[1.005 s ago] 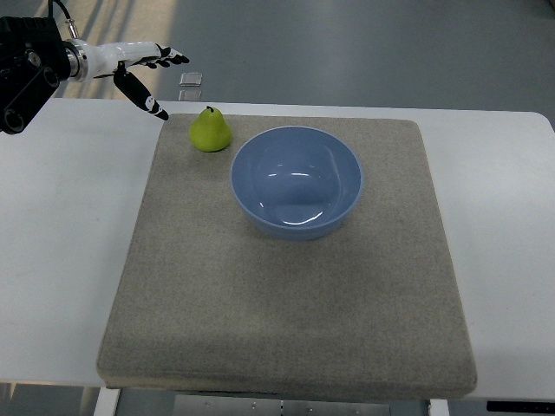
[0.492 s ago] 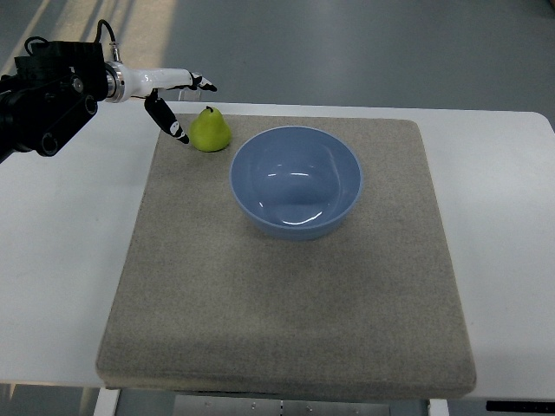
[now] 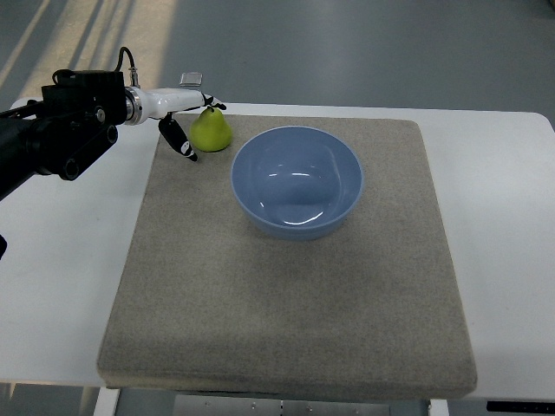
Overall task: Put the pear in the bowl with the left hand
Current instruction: 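Close the left hand fingers around the green pear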
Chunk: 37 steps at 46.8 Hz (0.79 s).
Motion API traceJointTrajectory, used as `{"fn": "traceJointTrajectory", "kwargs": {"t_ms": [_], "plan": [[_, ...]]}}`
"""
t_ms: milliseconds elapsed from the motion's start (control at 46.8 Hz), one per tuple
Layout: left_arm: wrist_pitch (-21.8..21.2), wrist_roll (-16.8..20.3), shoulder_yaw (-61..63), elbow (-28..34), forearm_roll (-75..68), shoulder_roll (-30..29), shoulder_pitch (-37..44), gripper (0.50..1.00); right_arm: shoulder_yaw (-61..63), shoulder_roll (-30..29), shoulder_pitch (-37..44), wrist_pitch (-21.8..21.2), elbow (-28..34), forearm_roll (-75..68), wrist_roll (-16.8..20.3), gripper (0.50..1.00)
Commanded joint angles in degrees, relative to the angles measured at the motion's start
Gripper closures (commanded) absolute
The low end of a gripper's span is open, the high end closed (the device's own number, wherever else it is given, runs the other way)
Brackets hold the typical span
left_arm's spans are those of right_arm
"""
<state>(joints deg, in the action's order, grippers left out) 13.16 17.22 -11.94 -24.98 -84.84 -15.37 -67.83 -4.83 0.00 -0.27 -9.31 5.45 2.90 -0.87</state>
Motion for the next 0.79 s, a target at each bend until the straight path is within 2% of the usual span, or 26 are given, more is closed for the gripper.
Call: {"fn": "traceJointTrajectory", "kwargs": {"t_ms": [0,171,342,406,471,513,556,663,749,770], "plan": [[-1.6,0.0,0.1,0.1,0.0,0.8,1.0,0.508,0.0,0.0,0.0,0.0,0.0,0.0,0.0,0.574],[-2.3,0.0,0.1,0.2,0.1,1.1,1.9,0.51,0.0,0.0,0.0,0.0,0.0,0.0,0.0,0.574],[-2.4,0.0,0.1,0.2,0.0,1.1,1.9,0.542,0.0,0.0,0.0,0.0,0.0,0.0,0.0,0.574],[-2.7,0.1,0.1,0.2,-0.1,1.0,2.0,0.617,0.0,0.0,0.0,0.0,0.0,0.0,0.0,0.574],[-3.8,0.1,0.1,0.1,-0.1,1.0,2.3,0.649,0.0,0.0,0.0,0.0,0.0,0.0,0.0,0.574],[-4.3,0.1,0.1,0.1,-0.2,1.0,2.4,0.707,0.0,0.0,0.0,0.0,0.0,0.0,0.0,0.574],[-4.7,0.1,0.1,0.0,-0.2,1.0,2.5,0.739,0.0,0.0,0.0,0.0,0.0,0.0,0.0,0.574],[-4.8,0.2,0.1,-0.2,-0.2,0.8,2.7,0.911,0.0,0.0,0.0,0.0,0.0,0.0,0.0,0.574],[-4.9,0.2,0.1,-0.2,-0.2,0.5,2.7,0.999,0.0,0.0,0.0,0.0,0.0,0.0,0.0,0.574],[-4.9,0.2,0.1,-0.3,-0.2,0.5,2.6,1.0,0.0,0.0,0.0,0.0,0.0,0.0,0.0,0.574]]}}
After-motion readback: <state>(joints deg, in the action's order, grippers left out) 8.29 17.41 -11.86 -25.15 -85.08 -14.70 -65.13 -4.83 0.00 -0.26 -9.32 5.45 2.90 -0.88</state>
